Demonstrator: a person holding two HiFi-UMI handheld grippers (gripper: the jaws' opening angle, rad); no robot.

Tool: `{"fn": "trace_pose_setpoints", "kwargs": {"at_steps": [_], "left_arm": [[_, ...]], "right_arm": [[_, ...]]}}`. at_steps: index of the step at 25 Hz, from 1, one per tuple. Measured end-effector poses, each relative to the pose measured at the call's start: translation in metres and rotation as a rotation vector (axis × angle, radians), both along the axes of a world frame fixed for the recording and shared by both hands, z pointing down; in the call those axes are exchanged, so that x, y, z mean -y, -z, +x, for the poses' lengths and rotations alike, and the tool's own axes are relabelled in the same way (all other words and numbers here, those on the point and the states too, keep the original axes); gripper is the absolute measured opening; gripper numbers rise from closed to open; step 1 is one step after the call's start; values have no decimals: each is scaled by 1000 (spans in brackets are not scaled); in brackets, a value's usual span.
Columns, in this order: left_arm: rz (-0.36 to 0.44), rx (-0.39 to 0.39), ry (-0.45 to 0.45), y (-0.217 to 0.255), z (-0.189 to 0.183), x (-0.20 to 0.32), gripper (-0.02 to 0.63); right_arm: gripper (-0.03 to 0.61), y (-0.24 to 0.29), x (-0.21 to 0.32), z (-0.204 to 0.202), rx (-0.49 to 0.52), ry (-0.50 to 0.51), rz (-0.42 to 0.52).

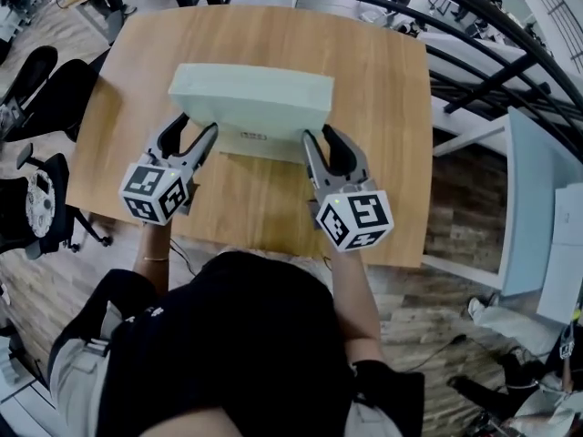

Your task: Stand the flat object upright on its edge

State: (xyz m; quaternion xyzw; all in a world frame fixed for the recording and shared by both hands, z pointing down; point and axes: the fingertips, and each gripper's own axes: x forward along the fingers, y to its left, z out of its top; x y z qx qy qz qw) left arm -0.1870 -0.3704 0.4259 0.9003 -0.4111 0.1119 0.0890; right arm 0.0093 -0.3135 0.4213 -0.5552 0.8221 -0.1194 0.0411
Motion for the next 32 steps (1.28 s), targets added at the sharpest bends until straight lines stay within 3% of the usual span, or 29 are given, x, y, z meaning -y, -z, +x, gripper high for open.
{"fn": "trace_pose_setpoints", "kwargs": {"at_steps": [20,32], "left_arm": [[-1,55,7,3,-3,-16,267],[1,42,34,5,0,-25,265]], "right_arm": [[144,4,-14,0,-23,60,0],[139,3,-20,10,-17,77,7]]}}
